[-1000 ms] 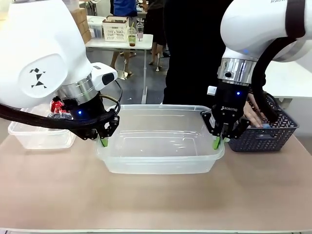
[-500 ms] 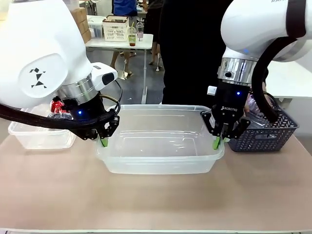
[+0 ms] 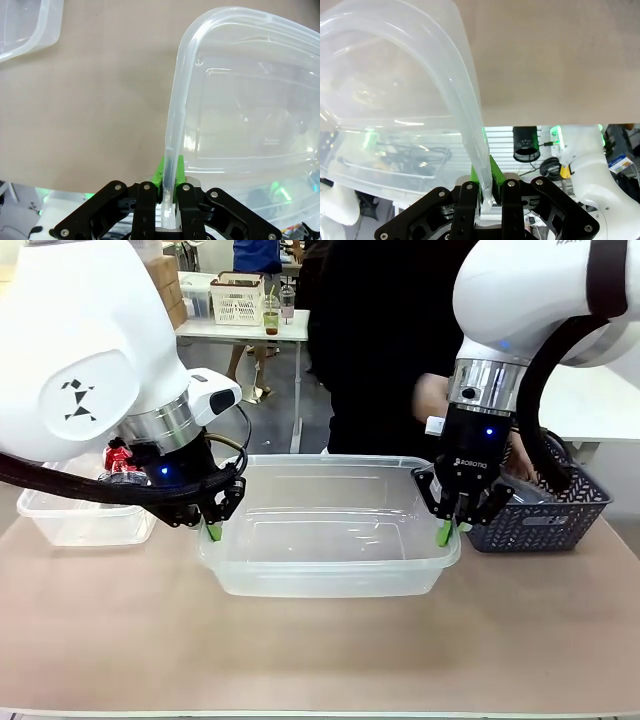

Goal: Sort the waste into each basket.
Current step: Offer the picked Organizing box to the human.

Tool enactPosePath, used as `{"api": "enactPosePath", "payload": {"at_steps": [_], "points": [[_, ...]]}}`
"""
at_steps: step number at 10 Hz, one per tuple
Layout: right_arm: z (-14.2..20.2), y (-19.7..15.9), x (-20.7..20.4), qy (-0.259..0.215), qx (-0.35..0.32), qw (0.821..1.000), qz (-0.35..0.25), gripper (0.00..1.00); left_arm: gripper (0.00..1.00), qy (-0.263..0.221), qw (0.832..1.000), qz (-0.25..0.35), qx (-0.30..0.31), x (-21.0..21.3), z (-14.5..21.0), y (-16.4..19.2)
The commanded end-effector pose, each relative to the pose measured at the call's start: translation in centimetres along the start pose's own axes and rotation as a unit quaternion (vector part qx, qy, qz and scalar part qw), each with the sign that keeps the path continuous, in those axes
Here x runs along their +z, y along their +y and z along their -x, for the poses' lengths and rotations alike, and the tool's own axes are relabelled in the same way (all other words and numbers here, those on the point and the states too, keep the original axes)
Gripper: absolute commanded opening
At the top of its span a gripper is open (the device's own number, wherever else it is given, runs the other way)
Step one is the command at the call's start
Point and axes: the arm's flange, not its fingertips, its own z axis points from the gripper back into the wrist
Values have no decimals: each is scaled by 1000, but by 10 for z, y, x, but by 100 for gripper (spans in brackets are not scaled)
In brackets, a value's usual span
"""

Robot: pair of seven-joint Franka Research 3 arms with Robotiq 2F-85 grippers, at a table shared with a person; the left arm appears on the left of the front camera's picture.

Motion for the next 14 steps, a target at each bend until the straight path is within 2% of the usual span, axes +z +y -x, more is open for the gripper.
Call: {"api": "enactPosePath", "payload": {"at_steps": [1, 14], "points": [[-1, -3, 6, -7, 8, 1000, 1, 0, 0, 1, 1000, -6, 4, 1, 2, 3], [-1, -3, 6, -7, 8, 1000, 1, 0, 0, 1, 1000, -6, 4, 1, 2, 3]]}}
